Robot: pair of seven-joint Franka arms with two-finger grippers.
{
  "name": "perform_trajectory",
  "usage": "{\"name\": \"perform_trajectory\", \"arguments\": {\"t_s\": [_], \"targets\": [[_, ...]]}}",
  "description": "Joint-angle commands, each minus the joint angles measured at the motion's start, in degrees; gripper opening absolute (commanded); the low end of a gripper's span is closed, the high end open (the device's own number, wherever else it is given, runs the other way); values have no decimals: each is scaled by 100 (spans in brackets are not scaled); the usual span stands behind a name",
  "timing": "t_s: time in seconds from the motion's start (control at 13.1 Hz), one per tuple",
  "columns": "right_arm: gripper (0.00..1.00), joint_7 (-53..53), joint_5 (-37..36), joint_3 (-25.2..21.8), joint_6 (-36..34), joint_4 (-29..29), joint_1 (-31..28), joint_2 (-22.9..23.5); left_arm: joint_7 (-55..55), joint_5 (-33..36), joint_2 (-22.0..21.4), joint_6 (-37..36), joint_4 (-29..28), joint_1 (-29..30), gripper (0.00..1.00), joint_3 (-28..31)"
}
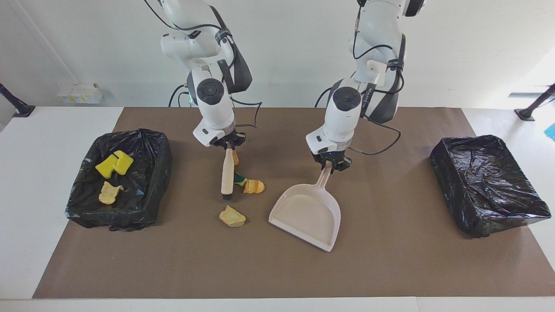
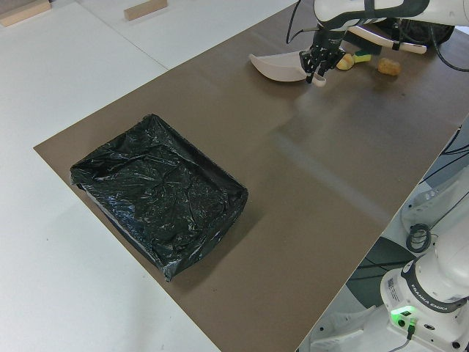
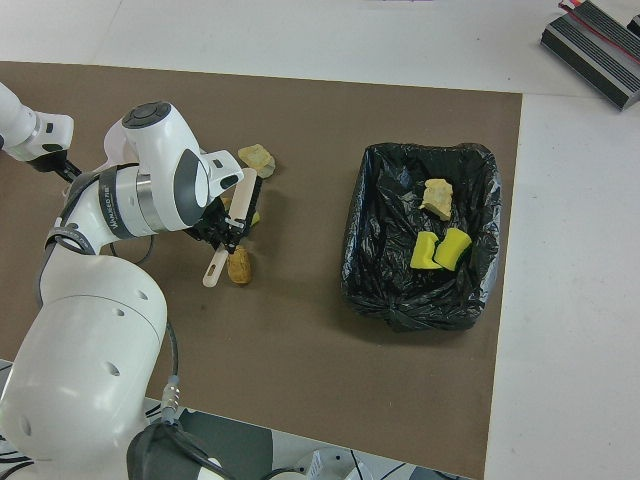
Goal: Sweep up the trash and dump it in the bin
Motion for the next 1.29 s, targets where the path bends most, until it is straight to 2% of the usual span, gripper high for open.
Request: {"name": "perform_trajectory", "arguments": {"t_s": [0.0,0.23,0.38,0.53,0.69,0.91,1.22], "targets": [[0,149,-535,16,-688,-122,-103,-523,1374,83,-420,-462,-26,411,0,-25],[0,228,-750,51,-657,-1210,-59,-1287,3027,92,-509,-788,-105,597,0,-25],[0,220,-662,60,-587,-1703,-33,-1552,4073,231,-623,-719,-298,615,0,-25],[0,97,-452,60,-420,-1776,-50,-1422,4753,609,-694,-534,-492,519,0,-43],[0,-323,-31,60,-314,-1767,-120,-1378,4790,802,-685,-315,-719,291,0,-43],[0,-537,699,60,290,-1706,-226,-843,4791,962,-694,37,-923,158,0,-43],[0,-492,1621,69,416,-1101,-60,-315,4782,962,-738,318,-1142,61,0,-51]]}}
